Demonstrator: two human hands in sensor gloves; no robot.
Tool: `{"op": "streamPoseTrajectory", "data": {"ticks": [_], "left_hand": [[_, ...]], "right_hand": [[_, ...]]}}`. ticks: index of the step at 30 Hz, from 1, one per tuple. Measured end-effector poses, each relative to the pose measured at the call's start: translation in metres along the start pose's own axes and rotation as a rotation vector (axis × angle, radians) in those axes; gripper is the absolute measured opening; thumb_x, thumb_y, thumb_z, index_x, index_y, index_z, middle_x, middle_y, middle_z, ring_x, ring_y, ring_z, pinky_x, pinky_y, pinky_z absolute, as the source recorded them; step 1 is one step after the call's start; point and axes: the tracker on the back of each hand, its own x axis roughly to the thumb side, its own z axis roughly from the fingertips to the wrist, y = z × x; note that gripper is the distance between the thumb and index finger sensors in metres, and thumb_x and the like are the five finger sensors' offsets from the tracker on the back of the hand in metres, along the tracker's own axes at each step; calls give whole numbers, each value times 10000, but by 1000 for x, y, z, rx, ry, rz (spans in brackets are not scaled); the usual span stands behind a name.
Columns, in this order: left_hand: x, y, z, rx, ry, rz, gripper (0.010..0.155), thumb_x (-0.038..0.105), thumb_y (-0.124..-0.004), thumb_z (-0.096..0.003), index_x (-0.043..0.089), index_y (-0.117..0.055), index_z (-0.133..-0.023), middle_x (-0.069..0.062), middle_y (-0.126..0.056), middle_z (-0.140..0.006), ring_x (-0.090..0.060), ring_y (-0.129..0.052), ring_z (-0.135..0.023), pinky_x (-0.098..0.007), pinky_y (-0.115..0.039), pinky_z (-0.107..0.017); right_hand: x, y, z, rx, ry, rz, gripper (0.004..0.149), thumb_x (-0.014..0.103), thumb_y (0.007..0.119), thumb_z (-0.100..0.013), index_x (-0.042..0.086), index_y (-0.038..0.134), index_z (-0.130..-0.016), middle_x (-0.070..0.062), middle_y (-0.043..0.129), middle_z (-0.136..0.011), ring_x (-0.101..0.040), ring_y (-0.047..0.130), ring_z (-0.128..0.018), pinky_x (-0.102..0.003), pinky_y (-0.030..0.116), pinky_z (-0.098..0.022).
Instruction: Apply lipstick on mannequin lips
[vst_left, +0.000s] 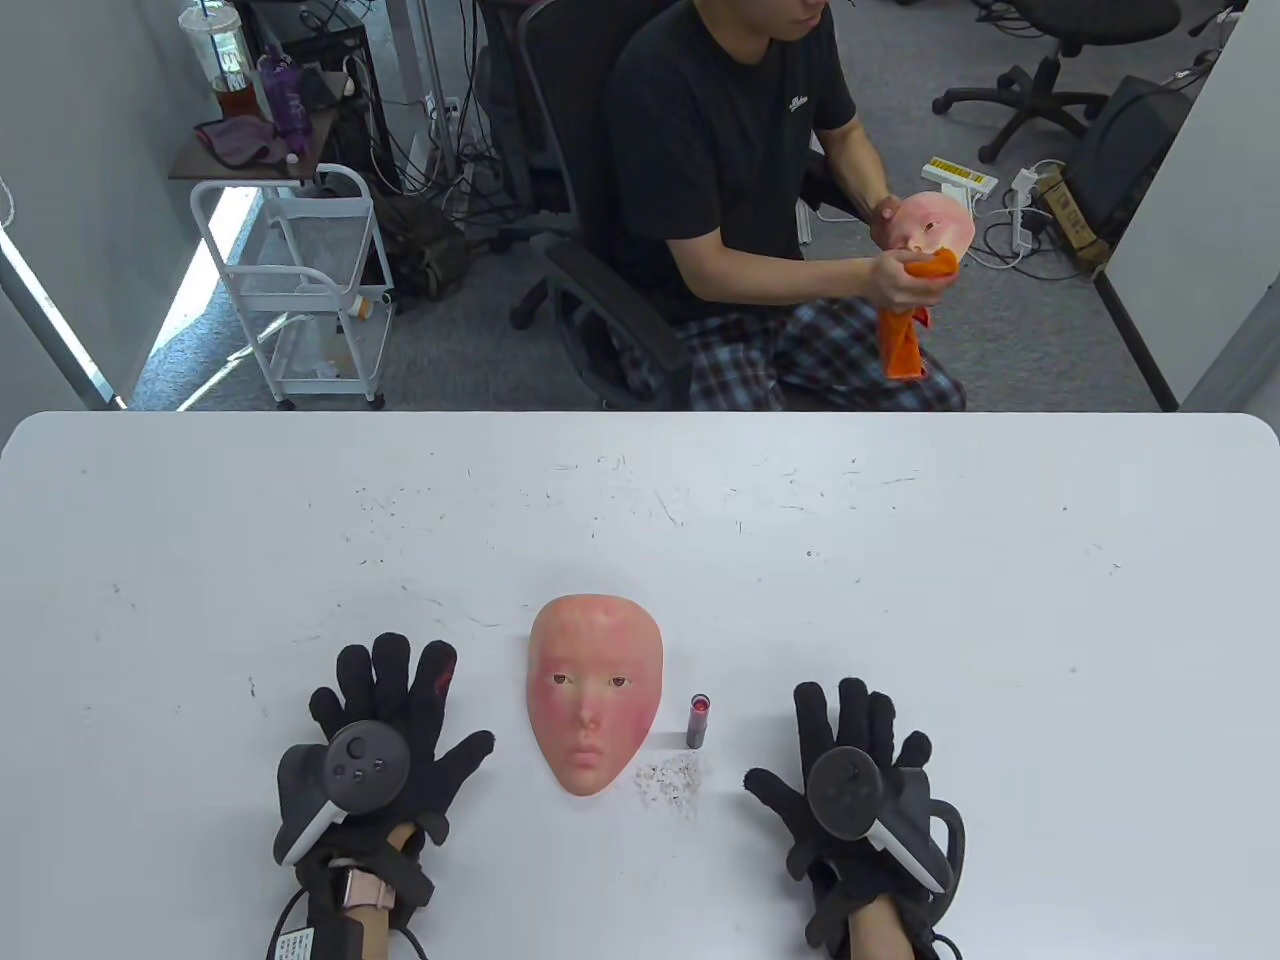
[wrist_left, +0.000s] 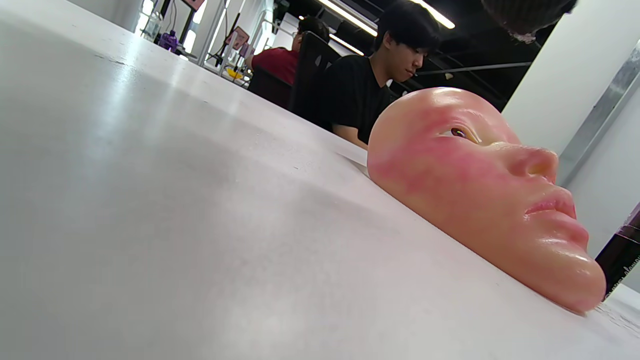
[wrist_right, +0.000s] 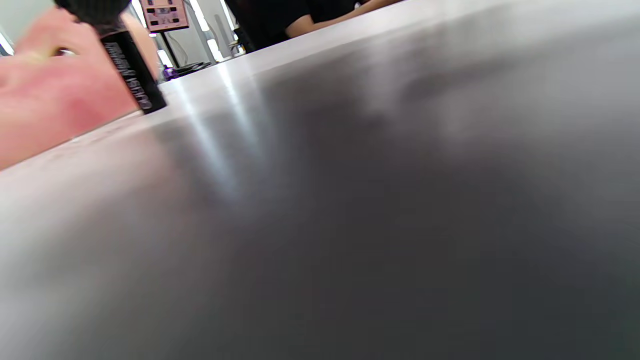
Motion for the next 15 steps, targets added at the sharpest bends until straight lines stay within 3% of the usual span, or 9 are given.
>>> {"op": "streamPoseTrajectory", "data": {"ticks": [6,15], "left_hand": [[2,-2,-2,-12,0,5,914,731,-599,-515,413,-97,-1209,-37,125,-1222,-375,218,-1045,-677,76,-666],[4,-5,-5,-34,4,11,907,720,-601,-519,414,-96,-1208,-37,123,-1221,-368,212,-1051,-669,71,-678]], "right_hand": [[19,8,-13,19,-71,-125,957,678,699,-460,217,228,-1154,-154,389,-1197,-405,482,-1074,-563,444,-793],[41,15,-33,28,-39,-128,875,614,755,-471,211,332,-1122,-53,549,-1125,-271,685,-974,-417,611,-752]]}}
